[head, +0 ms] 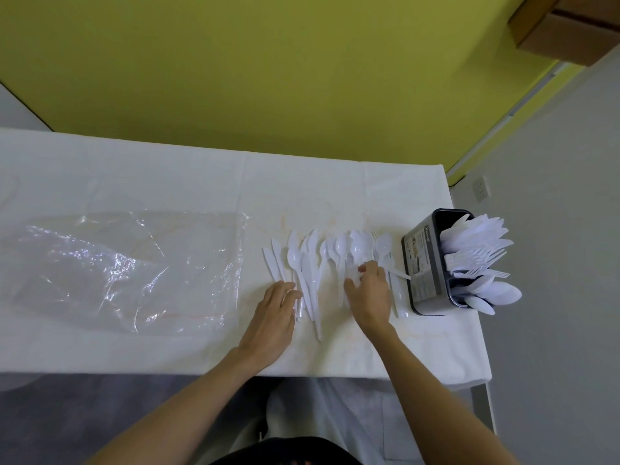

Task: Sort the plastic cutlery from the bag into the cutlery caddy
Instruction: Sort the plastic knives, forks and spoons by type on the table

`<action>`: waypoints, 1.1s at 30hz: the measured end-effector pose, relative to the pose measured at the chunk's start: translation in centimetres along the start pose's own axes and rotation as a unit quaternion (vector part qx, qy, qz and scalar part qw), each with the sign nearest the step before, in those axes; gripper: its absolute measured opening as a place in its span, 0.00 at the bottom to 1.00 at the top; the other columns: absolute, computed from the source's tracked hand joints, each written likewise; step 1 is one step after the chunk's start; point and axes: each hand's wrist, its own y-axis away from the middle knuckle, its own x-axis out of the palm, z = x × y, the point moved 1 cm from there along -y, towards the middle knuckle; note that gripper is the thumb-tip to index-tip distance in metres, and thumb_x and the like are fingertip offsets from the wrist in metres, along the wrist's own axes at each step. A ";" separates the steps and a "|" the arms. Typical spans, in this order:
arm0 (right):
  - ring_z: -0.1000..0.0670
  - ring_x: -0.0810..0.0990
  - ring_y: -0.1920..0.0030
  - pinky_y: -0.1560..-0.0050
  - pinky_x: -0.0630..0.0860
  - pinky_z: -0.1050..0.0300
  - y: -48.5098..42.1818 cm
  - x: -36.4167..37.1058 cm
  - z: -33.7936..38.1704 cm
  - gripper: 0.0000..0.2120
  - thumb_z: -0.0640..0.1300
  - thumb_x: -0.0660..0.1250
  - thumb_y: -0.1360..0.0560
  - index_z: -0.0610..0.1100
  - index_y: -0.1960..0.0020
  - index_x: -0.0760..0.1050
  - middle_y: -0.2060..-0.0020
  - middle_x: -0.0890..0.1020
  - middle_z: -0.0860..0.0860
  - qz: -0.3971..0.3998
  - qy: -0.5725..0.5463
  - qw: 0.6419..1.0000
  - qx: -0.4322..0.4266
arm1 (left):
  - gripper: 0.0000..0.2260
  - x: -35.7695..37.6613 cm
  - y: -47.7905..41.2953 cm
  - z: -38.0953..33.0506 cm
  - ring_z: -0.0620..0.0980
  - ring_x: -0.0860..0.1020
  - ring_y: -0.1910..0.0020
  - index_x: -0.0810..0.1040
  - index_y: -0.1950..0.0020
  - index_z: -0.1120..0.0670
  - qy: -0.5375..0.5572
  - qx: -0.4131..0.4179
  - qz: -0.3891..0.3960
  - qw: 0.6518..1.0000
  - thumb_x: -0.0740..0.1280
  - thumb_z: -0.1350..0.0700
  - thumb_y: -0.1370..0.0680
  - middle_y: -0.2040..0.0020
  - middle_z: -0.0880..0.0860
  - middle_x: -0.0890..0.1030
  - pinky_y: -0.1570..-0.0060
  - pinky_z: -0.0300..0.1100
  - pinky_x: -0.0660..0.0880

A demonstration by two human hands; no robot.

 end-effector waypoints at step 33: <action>0.54 0.78 0.66 0.66 0.72 0.63 -0.3 0.1 3.1 0.10 0.49 0.74 0.28 0.43 0.61 0.81 0.66 0.82 0.51 0.188 -0.313 0.930 0.051 | 0.07 -1.2 -2.5 -3.7 0.47 0.80 0.52 0.77 0.46 0.54 0.273 -0.259 0.034 0.926 0.64 0.54 0.21 0.53 0.48 0.82 0.51 0.39 0.75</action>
